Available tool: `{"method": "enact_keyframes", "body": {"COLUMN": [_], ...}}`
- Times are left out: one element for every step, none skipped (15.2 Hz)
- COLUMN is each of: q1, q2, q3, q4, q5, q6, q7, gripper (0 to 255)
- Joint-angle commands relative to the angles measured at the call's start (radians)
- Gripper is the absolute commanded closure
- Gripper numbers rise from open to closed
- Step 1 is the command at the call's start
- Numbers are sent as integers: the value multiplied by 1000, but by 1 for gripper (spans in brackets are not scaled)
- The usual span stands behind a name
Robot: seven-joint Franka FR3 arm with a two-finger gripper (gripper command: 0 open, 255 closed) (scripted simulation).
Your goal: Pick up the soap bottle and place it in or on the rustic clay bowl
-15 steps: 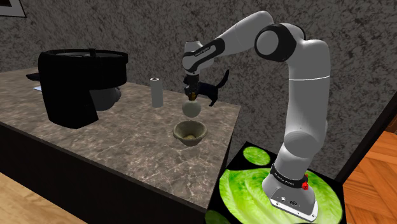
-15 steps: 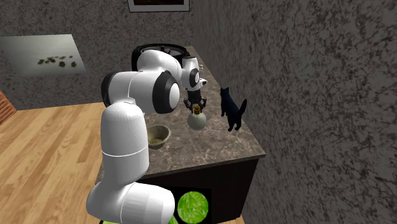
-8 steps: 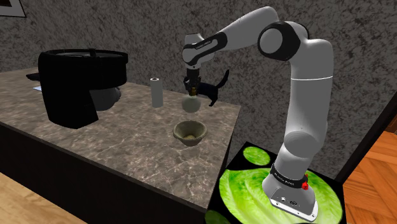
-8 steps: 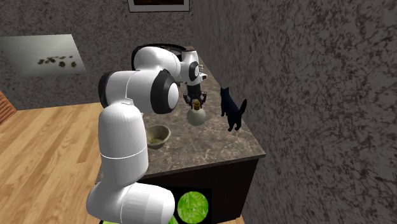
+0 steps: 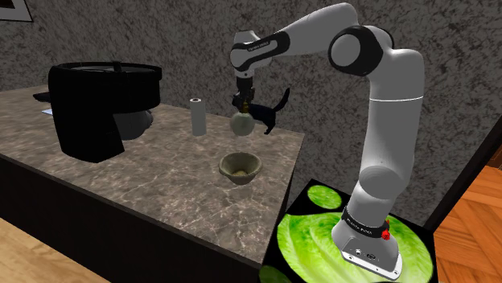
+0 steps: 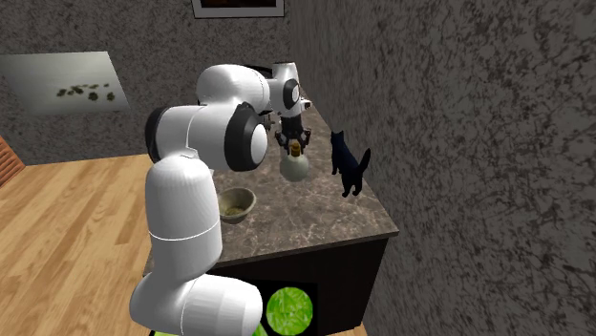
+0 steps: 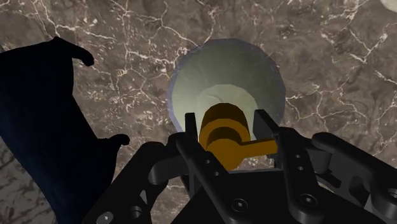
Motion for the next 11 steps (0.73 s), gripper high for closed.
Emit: {"method": "enact_keyframes", "body": {"q1": [1, 1, 1, 1, 1, 1, 1, 1, 1, 0, 0], "q2": [-6, -8, -9, -10, -11, -12, -13, -13, -13, -13, -13], "q3": [0, 0, 0, 0, 0, 0, 0, 0, 0, 0, 0], "q4": [19, 30, 42, 53, 65, 78, 90, 103, 116, 130, 144], "q5": [0, 0, 0, 0, 1, 1, 1, 1, 1, 2, 2], "q6": [-25, -37, -50, -63, -76, -89, -102, -116, -129, -142, -156], "q7": [-1, -2, -3, -4, -5, -7, -8, -9, -10, -11, -12], "gripper": [255, 255, 255, 255, 255, 255, 255, 255, 255, 255, 255]}}
